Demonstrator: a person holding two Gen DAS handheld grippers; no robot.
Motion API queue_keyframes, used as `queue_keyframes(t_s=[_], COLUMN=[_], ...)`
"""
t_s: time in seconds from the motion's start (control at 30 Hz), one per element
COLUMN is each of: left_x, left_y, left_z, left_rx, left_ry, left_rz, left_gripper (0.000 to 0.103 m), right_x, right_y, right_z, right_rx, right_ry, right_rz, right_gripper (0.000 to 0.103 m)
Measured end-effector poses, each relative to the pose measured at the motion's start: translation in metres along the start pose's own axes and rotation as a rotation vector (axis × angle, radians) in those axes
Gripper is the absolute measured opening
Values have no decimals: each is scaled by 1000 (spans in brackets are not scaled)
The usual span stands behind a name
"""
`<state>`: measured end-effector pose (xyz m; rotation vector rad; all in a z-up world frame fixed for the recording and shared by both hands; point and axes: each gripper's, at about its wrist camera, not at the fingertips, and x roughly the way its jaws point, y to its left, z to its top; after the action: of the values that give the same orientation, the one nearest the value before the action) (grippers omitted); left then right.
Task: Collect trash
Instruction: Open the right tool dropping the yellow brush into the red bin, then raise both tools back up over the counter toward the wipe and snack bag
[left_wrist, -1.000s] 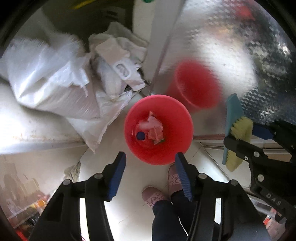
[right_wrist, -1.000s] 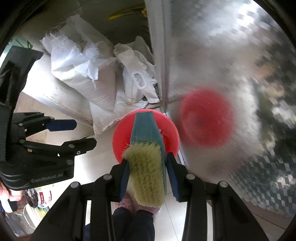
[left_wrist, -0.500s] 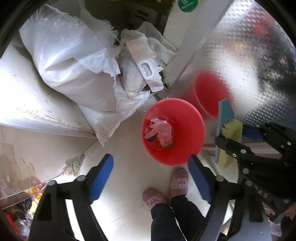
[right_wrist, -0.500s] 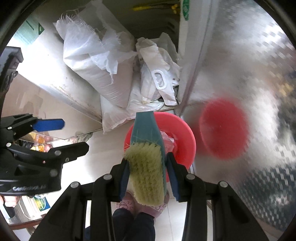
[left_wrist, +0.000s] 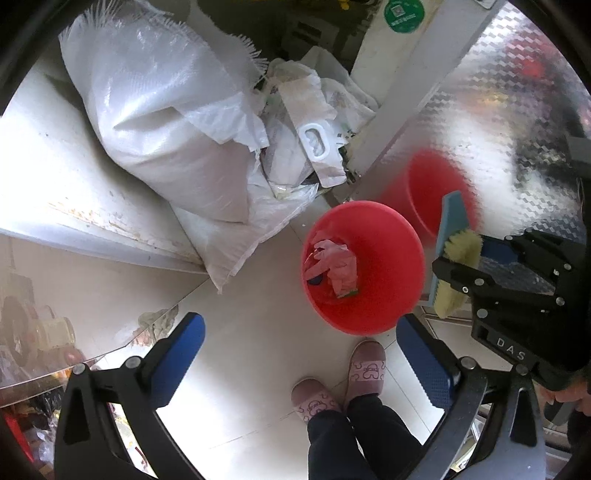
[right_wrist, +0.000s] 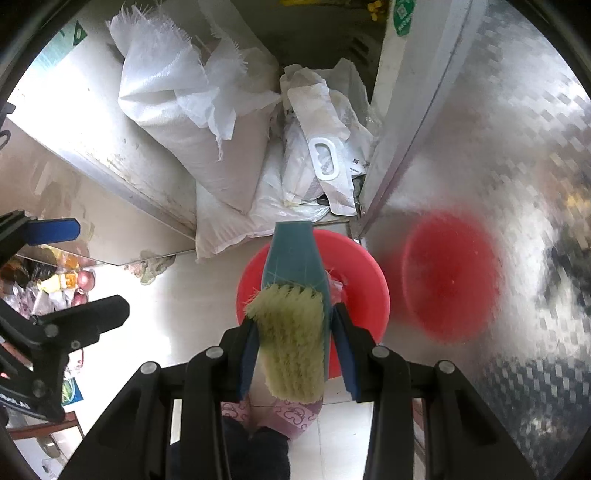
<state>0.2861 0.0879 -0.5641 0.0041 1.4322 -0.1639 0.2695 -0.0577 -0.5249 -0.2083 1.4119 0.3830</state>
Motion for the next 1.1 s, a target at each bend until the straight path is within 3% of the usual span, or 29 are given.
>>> queue_keyframes(t_s=[0.03, 0.1, 0.13, 0.17, 0.37, 0.53, 0.73, 1.1], left_x=[0, 1, 1, 1, -11, -32, -86, -264], left_y=[1, 1, 2, 2, 2, 3, -1, -13], left_z=[0, 0, 1, 1, -3, -11, -26, -51], left_rx=[-1, -4, -3, -2, -17, -32, -14, -24], left_ry=[0, -3, -4, -4, -13, -25, -45, -159], left_rz=[0, 4, 8, 17, 9, 21, 31, 26], left_gripper=[103, 103, 103, 103, 103, 103, 103, 103], right_x=[1, 2, 0, -2, -9, -26, -67, -220], right_y=[0, -1, -1, -1, 0, 2, 14, 47], right_z=[0, 3, 3, 4, 2, -6, -10, -9], right_rx=[2, 6, 8, 9, 2, 22, 32, 72], right_ry=[5, 12, 5, -11, -33, -37, -37, -139], right_rz=[3, 9, 3, -8, -7, -6, -1, -23], right_gripper=[37, 49, 64, 74, 94, 99, 99, 99])
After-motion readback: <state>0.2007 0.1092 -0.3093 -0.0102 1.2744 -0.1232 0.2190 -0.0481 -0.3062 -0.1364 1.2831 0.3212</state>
